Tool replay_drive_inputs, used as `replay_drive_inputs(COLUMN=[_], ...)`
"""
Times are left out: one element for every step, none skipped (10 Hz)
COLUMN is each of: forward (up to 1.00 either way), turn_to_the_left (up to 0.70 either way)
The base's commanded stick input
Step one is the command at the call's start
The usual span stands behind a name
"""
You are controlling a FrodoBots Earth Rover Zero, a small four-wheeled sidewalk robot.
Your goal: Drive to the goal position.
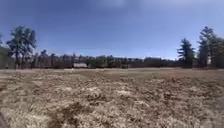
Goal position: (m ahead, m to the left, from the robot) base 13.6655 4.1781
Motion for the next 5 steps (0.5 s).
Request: replay_drive_inputs(forward=[0.7, 0.7, 0.7, 0.7, 0.7], turn_to_the_left=[0.0, 0.0, 0.0, 0.0, 0.0])
